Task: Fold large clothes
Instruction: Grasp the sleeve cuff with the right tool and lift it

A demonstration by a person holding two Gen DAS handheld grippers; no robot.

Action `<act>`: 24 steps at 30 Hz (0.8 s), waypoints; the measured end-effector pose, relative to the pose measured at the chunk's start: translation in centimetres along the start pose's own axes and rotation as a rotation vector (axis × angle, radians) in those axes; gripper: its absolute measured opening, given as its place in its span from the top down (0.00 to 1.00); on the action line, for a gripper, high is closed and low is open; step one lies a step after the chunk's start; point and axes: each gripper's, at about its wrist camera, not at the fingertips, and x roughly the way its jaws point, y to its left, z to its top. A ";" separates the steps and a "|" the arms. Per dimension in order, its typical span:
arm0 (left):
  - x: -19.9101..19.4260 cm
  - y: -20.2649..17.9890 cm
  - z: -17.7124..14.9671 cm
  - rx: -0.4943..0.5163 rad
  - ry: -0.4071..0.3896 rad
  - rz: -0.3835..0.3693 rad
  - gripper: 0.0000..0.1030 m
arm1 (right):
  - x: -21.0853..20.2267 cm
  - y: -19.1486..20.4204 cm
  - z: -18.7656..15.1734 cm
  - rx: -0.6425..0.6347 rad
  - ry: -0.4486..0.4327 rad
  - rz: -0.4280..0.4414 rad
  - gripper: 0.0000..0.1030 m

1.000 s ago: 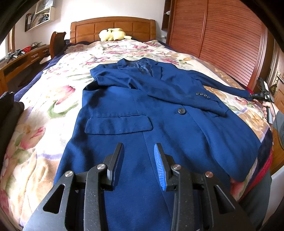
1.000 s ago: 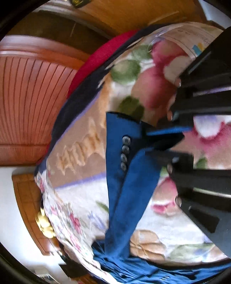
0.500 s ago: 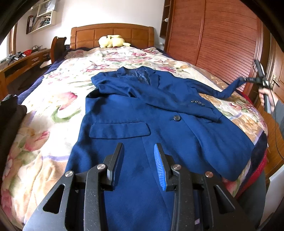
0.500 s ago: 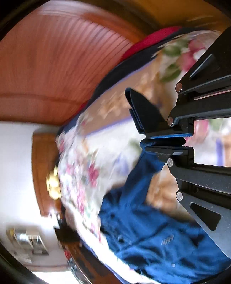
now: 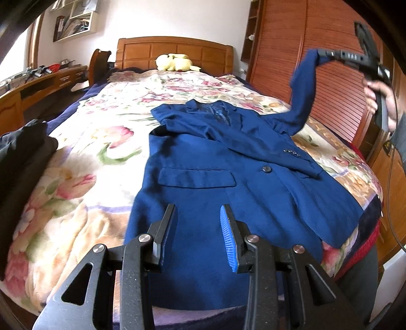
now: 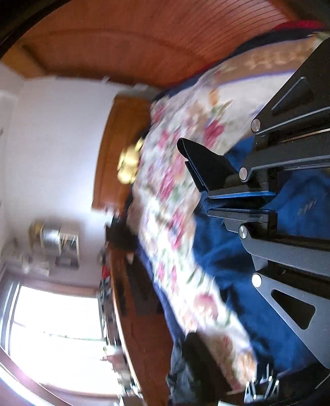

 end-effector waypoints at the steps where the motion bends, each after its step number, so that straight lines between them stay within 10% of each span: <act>1: -0.1 0.2 -0.1 -0.002 -0.002 0.004 0.65 | -0.1 1.4 0.6 -0.019 -0.008 0.022 0.94; 10: -0.5 0.9 -0.4 -0.016 -0.011 0.007 0.65 | 1.9 5.9 0.6 -0.030 0.095 0.115 0.92; 16: -0.4 0.8 -0.4 -0.011 -0.002 0.006 0.65 | 2.3 5.4 0.5 -0.009 0.129 0.142 0.47; 24: 0.5 -0.2 -0.1 0.003 0.018 -0.001 0.65 | 5.2 3.2 -2.2 0.029 0.198 0.088 0.43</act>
